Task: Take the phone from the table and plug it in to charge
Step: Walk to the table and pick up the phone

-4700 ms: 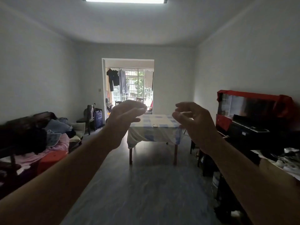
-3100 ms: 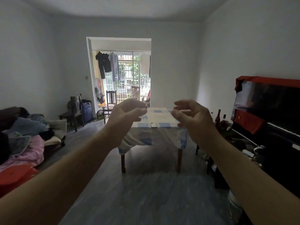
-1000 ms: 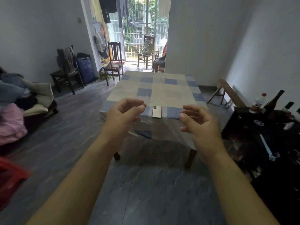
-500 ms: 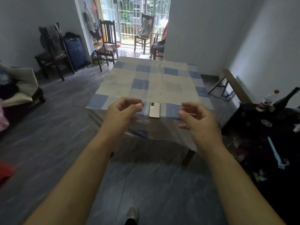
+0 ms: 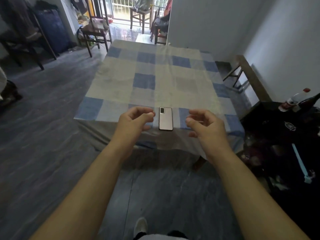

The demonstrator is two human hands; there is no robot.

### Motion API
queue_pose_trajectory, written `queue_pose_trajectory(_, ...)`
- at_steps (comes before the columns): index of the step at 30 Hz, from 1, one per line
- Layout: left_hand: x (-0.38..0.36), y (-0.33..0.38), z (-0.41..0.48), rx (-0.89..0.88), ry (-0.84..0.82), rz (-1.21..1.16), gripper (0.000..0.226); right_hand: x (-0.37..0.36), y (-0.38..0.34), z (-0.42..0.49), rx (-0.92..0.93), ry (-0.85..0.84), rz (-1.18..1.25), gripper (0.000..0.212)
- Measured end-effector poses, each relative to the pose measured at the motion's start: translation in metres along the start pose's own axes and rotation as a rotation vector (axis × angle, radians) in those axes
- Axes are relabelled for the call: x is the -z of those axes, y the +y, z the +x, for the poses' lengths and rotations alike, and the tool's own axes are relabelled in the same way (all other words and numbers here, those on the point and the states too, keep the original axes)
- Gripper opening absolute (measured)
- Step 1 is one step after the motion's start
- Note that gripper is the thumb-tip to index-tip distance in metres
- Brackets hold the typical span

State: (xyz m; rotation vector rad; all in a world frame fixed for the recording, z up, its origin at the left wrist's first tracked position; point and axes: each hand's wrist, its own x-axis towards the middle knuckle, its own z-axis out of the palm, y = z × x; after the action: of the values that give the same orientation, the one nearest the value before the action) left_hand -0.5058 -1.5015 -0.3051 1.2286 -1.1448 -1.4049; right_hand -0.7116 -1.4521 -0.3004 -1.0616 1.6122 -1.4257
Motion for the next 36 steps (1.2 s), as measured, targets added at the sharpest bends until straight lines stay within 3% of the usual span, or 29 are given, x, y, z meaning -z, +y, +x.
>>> queue_pose_trajectory(24,-0.084,-0.101,0.173,0.373,0.169,0.063,0.014,-0.011,0.128,0.191,-0.457,-0.141,-0.087,0.018)
queue_pose_trajectory(36,-0.086,-0.154,0.231,0.512,0.159,0.187,0.022,-0.048,0.174,0.229,-0.622,-0.066,-0.209,0.017)
